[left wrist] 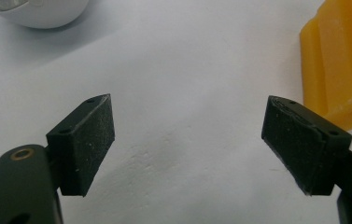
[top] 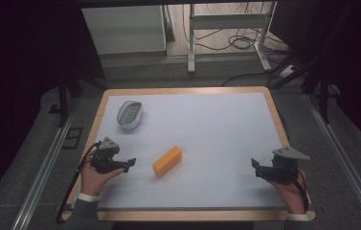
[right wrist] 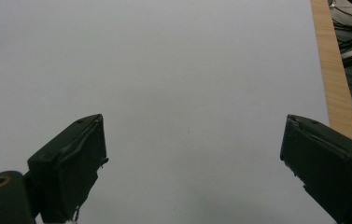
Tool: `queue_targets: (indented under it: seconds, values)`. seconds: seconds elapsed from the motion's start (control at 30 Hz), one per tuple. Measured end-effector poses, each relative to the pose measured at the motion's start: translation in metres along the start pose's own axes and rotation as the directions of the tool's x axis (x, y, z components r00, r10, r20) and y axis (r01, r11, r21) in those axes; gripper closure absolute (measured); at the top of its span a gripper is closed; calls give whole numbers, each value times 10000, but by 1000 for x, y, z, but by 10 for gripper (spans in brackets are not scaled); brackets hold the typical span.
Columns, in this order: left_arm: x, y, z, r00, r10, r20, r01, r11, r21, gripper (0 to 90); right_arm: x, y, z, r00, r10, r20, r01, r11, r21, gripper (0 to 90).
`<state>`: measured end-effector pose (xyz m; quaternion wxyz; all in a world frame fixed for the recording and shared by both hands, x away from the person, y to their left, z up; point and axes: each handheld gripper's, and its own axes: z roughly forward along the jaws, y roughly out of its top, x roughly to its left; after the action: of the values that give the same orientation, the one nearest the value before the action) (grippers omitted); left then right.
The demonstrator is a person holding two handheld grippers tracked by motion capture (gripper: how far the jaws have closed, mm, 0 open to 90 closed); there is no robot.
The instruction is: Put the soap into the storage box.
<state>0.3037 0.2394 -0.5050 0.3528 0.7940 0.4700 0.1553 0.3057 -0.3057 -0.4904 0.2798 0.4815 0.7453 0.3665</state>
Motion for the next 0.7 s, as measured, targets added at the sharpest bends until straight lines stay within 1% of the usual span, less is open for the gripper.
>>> queue_targets:
  seconds: [0.13,0.3,0.37,0.5,0.6,0.7]
  values:
    - [1,0,-2,10000,2,-44,-2,10000,-36,177,-2,0,-4,10000,59,58,-58,9998,-169,71]
    - [1,0,-1,10000,12,-56,-12,10000,-20,176,-1,1,-6,9998,14,175,-11,9998,-179,71]
    - [1,0,0,10000,25,8,-25,10000,26,176,-1,1,-6,9998,-5,214,9,9998,-179,71]
    - [0,0,2,9999,148,-66,-147,9998,135,176,-1,0,-7,9997,58,246,-53,9998,-200,71]
    - [-1,-1,3,9998,154,-133,-150,9996,232,176,-3,-1,-7,9993,137,334,-133,9998,-146,71]
    - [-1,0,3,9999,107,-135,-104,9997,199,176,-3,-2,-6,9994,176,311,-173,9998,-123,71]
